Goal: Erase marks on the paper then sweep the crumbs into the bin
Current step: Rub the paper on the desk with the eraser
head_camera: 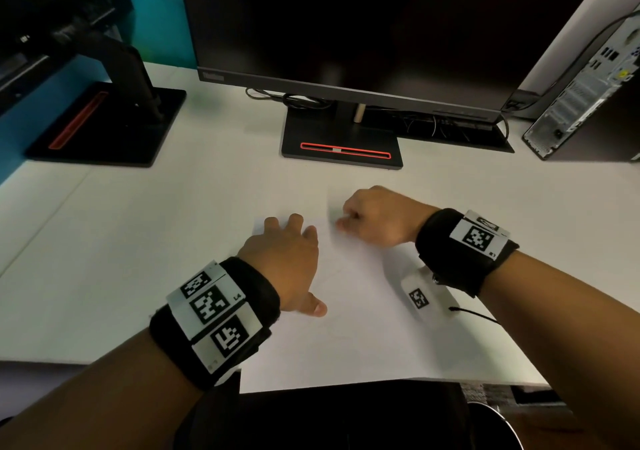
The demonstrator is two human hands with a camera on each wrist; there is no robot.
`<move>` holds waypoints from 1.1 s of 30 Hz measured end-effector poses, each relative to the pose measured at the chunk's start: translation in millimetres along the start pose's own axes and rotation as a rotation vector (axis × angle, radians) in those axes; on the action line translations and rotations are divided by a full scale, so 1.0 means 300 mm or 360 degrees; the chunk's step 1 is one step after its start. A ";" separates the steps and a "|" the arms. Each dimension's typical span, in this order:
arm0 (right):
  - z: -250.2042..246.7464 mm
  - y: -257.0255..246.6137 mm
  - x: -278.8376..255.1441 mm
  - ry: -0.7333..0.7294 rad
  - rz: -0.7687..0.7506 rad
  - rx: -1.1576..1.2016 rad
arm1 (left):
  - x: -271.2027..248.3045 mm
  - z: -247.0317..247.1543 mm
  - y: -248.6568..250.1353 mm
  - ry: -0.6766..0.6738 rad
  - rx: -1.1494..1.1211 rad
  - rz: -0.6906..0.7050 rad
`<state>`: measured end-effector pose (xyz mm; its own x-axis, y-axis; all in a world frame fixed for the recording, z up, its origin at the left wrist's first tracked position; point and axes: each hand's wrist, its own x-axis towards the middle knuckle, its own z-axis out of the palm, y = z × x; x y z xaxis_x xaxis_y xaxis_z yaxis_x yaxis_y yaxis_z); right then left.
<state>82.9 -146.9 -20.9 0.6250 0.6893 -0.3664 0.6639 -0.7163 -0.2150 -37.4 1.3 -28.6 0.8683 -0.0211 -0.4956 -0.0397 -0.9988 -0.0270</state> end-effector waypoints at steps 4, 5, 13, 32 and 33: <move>0.025 -0.013 -0.014 -0.0124 -0.0100 0.0006 | 0.000 -0.001 0.003 -0.0015 0.0001 -0.0007; 0.008 0.001 -0.009 -0.0100 -0.0046 0.0000 | -0.002 -0.001 0.003 -0.0017 0.0006 -0.0008; 0.032 -0.020 -0.012 -0.0099 -0.0168 0.0020 | -0.002 0.003 0.002 -0.0002 0.0021 -0.0007; 0.022 -0.021 -0.009 -0.0110 -0.0152 -0.0016 | -0.007 0.004 -0.002 -0.0011 0.0009 -0.0012; 0.006 -0.010 -0.004 -0.0102 -0.0097 -0.0021 | -0.008 0.004 -0.002 -0.0014 0.0003 -0.0011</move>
<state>79.5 -145.8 -21.6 0.5559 0.7230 -0.4102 0.7055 -0.6713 -0.2270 -40.1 2.0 -28.3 0.8642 -0.0136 -0.5029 -0.0345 -0.9989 -0.0323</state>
